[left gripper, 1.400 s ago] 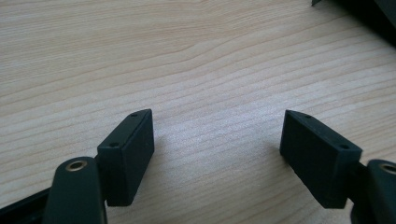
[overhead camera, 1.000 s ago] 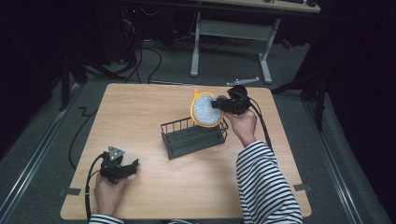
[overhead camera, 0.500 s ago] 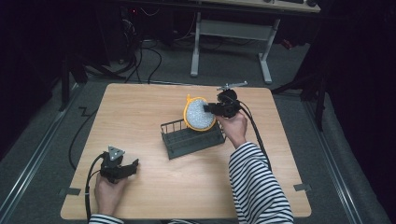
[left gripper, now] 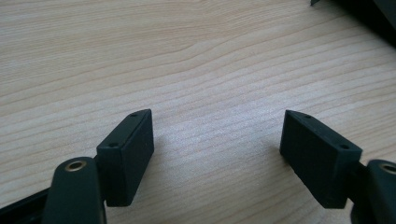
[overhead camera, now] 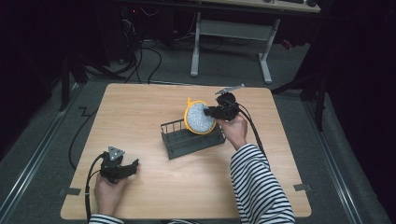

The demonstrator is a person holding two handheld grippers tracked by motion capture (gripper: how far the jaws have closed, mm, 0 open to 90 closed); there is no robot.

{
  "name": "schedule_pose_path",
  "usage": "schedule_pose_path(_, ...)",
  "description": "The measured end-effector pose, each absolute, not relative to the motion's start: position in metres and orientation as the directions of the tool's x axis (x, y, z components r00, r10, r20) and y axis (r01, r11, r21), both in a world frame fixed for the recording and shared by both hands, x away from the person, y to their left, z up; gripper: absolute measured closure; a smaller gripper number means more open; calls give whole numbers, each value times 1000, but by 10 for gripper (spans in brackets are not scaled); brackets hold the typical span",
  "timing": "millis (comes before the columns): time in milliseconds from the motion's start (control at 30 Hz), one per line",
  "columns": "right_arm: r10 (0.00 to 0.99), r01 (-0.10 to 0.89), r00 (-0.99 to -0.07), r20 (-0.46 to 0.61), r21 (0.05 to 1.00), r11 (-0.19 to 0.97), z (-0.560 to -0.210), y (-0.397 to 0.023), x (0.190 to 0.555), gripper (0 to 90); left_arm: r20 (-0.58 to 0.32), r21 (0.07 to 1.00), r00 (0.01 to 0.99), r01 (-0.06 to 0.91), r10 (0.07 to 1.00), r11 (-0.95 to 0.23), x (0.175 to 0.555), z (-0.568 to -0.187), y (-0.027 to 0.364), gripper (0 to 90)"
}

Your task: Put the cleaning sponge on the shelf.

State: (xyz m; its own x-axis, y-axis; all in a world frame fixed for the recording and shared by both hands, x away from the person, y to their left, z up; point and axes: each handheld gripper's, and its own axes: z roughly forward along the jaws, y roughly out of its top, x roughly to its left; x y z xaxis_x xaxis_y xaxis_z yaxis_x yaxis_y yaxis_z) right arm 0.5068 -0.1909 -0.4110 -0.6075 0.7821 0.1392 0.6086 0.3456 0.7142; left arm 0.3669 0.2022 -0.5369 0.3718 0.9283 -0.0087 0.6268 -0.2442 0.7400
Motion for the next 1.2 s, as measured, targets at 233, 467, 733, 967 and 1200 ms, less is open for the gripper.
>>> schedule_pose_path(233,782,612,-610,128,703,362,-415,-193,503,750,-10,739,374,627,928,-245,367,-537,202,263)
schedule_pose_path(467,780,616,-618,102,680,399,-419,-193,500,749,-10,740,373,627,928,-244,367,-537,202,263)
schedule_pose_path(733,778,624,-622,88,656,424,-427,-196,495,747,-10,740,373,627,928,-244,367,-537,202,263)
schedule_pose_path(967,785,630,-613,90,656,416,-427,-198,492,645,-11,740,373,627,928,-244,367,-537,202,262)
schedule_pose_path(1200,800,601,-594,82,706,374,-414,-209,482,541,-11,740,373,627,928,-244,367,-537,202,262)
